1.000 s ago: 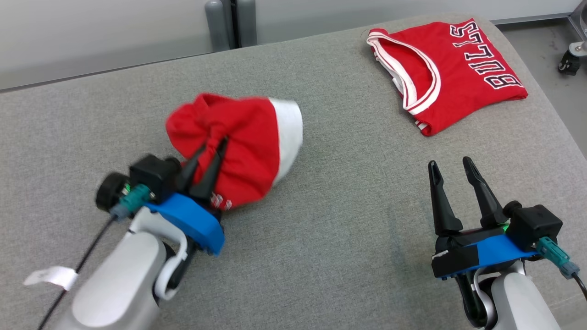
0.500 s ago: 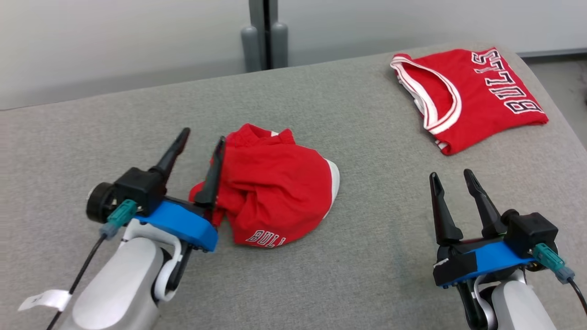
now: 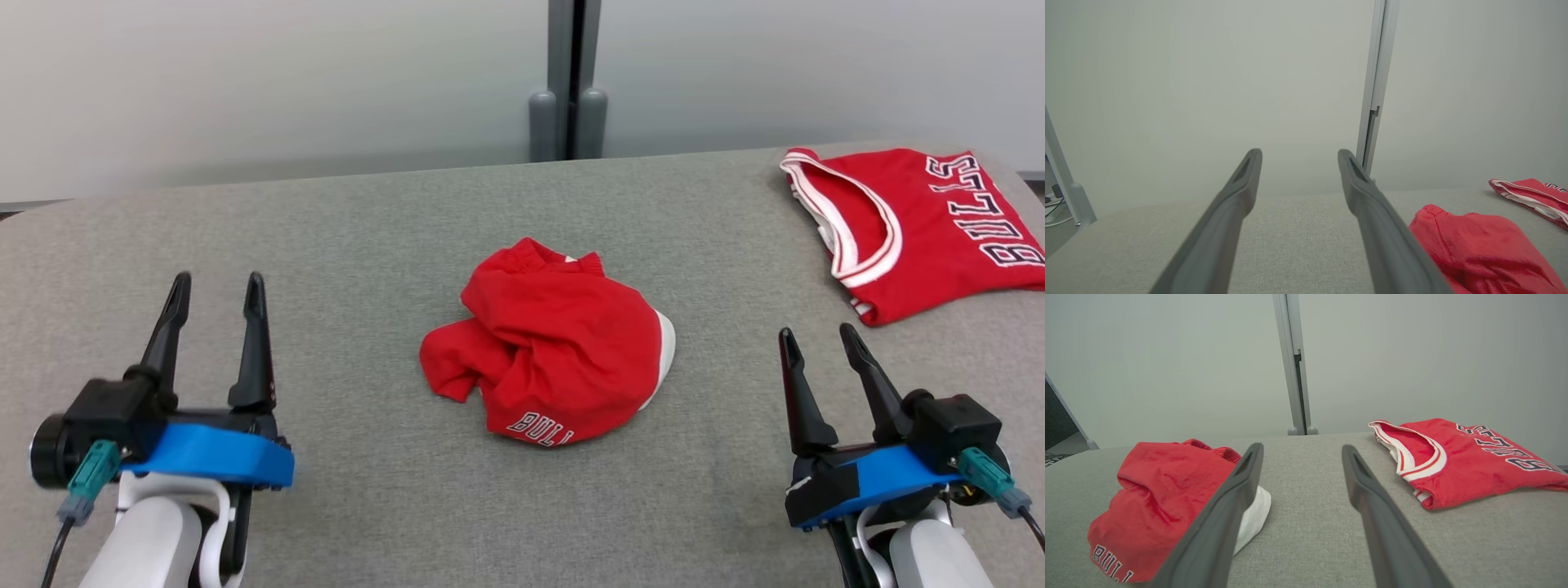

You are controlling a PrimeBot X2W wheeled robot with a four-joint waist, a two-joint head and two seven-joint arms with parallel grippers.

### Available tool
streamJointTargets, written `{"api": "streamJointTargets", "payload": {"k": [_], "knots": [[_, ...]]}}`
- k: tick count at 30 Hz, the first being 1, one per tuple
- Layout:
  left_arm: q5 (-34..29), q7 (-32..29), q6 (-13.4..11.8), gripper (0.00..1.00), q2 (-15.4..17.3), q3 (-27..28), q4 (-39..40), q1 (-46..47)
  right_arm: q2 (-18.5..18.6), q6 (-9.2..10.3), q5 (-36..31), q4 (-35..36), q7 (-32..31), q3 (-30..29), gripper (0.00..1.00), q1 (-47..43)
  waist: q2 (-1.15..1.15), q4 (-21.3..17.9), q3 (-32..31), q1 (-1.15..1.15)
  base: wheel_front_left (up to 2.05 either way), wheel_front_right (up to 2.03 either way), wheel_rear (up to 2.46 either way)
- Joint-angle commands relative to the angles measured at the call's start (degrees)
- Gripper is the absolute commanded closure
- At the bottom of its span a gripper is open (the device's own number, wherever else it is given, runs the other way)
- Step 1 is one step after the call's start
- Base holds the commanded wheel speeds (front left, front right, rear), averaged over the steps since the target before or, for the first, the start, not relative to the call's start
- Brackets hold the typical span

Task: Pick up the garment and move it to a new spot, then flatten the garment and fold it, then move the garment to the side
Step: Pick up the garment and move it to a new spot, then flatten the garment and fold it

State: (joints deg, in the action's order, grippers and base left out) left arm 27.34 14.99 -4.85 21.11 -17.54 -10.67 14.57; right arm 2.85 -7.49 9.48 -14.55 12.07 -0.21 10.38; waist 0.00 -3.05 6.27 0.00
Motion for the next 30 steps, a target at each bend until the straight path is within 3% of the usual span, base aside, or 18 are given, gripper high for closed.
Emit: {"api": "streamJointTargets", "payload": {"k": [1,11,30], "knots": [[-0.8,0.2,-0.1,0.00,-0.5,1.4,0.6,-1.9,0.1,-0.01,-0.4,0.3,-0.3,-0.3,0.00,-0.6,0.00,0.6,-0.2,0.00,0.00,0.00,0.00],[-4.9,0.2,1.4,0.00,-2.8,8.3,1.6,-9.3,0.1,-0.01,-1.1,1.3,-1.7,-1.3,0.00,-2.2,0.00,3.2,-1.8,0.00,0.00,0.00,0.00],[-9.2,0.3,4.8,0.00,-6.4,12.6,-0.8,-12.7,0.1,-0.01,-1.9,2.4,-3.6,-1.5,0.00,-3.9,0.00,3.8,-2.4,0.00,0.00,0.00,0.00]]}}
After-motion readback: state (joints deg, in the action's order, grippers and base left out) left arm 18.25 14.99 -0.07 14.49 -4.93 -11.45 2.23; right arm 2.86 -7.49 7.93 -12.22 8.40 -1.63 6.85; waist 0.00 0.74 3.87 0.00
